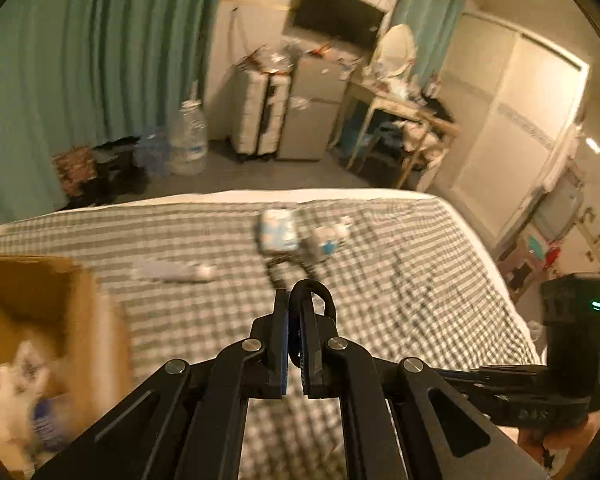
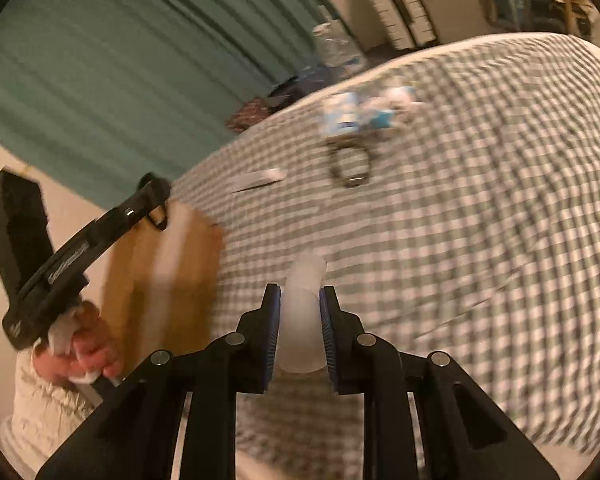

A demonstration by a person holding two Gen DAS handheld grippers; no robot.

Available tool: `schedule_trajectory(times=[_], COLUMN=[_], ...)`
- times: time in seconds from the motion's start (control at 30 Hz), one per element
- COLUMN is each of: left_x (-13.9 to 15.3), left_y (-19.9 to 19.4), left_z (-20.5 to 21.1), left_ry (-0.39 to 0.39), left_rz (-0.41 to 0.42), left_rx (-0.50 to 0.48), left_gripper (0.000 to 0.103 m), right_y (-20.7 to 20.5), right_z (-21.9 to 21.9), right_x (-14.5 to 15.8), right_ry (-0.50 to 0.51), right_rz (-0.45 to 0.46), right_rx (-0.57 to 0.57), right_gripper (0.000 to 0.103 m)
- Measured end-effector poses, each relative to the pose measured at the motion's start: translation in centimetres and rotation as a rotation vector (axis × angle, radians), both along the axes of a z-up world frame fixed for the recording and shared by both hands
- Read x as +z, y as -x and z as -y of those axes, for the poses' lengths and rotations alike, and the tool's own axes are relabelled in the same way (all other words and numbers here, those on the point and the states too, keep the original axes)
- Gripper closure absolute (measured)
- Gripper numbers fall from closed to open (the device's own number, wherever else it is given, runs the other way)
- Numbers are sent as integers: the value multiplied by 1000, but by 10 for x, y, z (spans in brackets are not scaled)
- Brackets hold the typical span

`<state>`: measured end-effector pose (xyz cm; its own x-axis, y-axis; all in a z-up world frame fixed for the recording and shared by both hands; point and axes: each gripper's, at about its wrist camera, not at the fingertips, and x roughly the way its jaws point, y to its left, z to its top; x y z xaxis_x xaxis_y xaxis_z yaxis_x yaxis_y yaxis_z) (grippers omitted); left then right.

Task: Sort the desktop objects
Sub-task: 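Carry the white stick and black hair tie into the cardboard box and release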

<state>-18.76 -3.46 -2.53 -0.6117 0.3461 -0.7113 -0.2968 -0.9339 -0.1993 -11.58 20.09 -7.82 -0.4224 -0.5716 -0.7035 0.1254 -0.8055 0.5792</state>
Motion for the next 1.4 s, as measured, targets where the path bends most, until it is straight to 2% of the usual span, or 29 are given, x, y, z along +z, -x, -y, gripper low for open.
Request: schedule_trajectory(times=[0.07, 0.17, 0.3, 0.4, 0.47, 0.6, 0.67, 0.9, 0.97, 1.0, 1.03, 1.07, 1.1, 1.13, 1.2, 1.3, 1.4], left_x=[18, 46, 74, 86, 82, 52, 36, -13, -20, -23, -27, -28, -29, -30, -33, -35, -33], left_y=[-11, -35, -65, -85, -92, -101, -101, -84, -81, -79, -77, -76, -77, -78, -76, -76, -81], left_z=[19, 52, 99, 132, 159, 211, 225, 262, 266, 266, 268, 270, 274, 276, 282, 283, 284], left_ry=[1, -31, 45, 182, 177, 121, 123, 21, 11, 20, 46, 60, 60, 45, 15, 14, -8], left_rz=[14, -23, -91, -163, -152, -112, -103, -42, -29, -24, -18, -17, -18, -19, 4, 34, 25], left_rx=[14, 25, 38, 98, 116, 193, 211, 188, 190, 198, 226, 249, 276, 278, 276, 286, 302], left_gripper=[99, 99, 99, 99, 99, 99, 99, 96, 81, 54, 20, 8, 2, 2, 2, 2, 2], right_y=[-9, -23, -42, -58, -66, -71, -73, -48, -40, -36, -33, -30, -27, -25, -29, -31, -35], right_z=[22, 59, 113, 151, 174, 229, 247, 305, 316, 322, 326, 330, 333, 335, 331, 325, 314], right_x=[23, 64, 114, 144, 156, 159, 154, 114, 107, 102, 101, 100, 98, 98, 102, 104, 106], right_ry=[3, -34, -42, -21, -33, -64, -79, -194, -207, -213, -215, -212, -218, -250, -286, -293, -309], right_rz=[-32, -111, -211, -280, -304, -307, -298, -243, -252, -249, -248, -254, -255, -261, -299, -325, -334], right_rx=[33, 88, 133, 178, 205, 257, 263, 263, 254, 252, 243, 232, 226, 201, 158, 158, 129], right_gripper=[83, 83, 83, 83, 83, 83, 83, 83, 81, 81, 76, 57, 46, 31, 30, 30, 30])
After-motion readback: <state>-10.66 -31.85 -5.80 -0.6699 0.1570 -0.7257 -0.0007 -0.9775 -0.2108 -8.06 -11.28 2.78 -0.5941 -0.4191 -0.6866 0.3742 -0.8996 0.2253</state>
